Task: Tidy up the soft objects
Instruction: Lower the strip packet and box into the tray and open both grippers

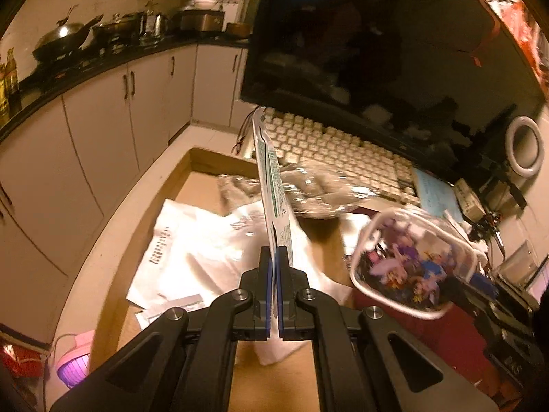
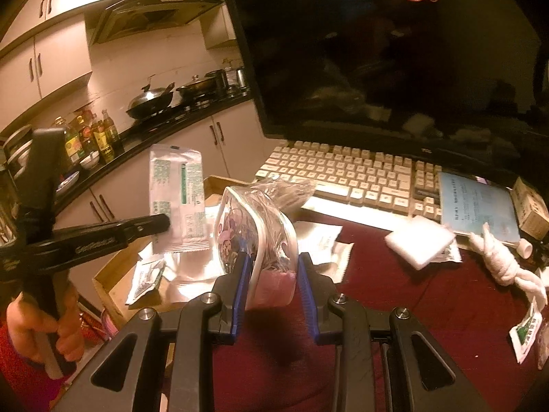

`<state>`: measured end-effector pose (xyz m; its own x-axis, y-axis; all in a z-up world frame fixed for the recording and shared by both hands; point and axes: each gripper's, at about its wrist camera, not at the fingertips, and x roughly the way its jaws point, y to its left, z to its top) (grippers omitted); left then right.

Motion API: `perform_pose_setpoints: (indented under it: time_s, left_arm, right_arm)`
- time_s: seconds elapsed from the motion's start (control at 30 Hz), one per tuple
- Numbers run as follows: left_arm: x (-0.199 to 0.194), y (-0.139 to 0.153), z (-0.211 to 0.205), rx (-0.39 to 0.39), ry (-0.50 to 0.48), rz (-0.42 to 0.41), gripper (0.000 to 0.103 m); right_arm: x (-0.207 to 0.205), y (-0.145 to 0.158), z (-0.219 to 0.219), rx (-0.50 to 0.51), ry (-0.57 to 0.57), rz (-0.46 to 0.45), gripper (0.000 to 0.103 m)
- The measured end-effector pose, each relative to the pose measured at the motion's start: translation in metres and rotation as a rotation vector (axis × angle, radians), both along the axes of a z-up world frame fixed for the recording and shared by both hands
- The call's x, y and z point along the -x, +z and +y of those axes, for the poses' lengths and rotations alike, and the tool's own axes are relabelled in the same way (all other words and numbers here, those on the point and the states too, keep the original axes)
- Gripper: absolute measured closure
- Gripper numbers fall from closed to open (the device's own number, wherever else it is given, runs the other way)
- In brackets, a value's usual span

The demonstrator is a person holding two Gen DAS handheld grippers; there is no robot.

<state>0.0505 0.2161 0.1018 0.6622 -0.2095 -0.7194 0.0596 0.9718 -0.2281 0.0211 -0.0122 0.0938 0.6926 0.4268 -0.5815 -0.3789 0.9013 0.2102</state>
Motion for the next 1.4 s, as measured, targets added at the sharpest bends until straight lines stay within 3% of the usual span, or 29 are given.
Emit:
perform_pose_setpoints:
  time_s: [0.4,0.77,0.93,1.0,1.07,1.13,1.17,1.27,1.33,1.4]
  left_arm:
    - [-0.052,-0.008,0.026,-0.019,0.021,0.078,0.101]
    - [-0.094,-0.038,0.031,0.059,0.032,0.218,0.101]
    - [-0.101,-0.042,0.026,0.042,0.033,0.24,0.097]
    - [-0.1,-0.042,0.027,0.037,0.041,0.237,0.092]
    - [-0.098,-0.041,0.03,0.038,0.049,0.233,0.079]
    - [-0.095,-0.04,0.034,0.042,0.06,0.226,0.042]
    - [-0.093,-0.038,0.036,0.047,0.07,0.218,0.037]
    - [-0.087,-0.033,0.04,0.054,0.083,0.199,0.032]
    - [-0.083,-0.03,0.041,0.05,0.085,0.191,0.029]
    - [-0.077,-0.026,0.042,0.04,0.091,0.173,0.027]
  right_arm:
    - [0.002,-0.01,0.041,-0.031,0.11,0.059,0.073]
    - [0.006,-0.028,0.076,-0.067,0.218,0.147,0.073]
    - [0.0,-0.041,0.085,-0.113,0.247,0.21,0.073]
    - [-0.002,-0.047,0.089,-0.118,0.267,0.233,0.073]
    - [-0.004,-0.052,0.093,-0.129,0.283,0.259,0.072]
    - [-0.006,-0.056,0.095,-0.131,0.286,0.276,0.071]
    - [-0.007,-0.058,0.095,-0.134,0.286,0.284,0.071]
    - [-0.009,-0.062,0.093,-0.143,0.277,0.302,0.068]
    - [-0.009,-0.061,0.091,-0.149,0.268,0.297,0.045]
    - [-0.01,-0.058,0.087,-0.16,0.256,0.284,0.033]
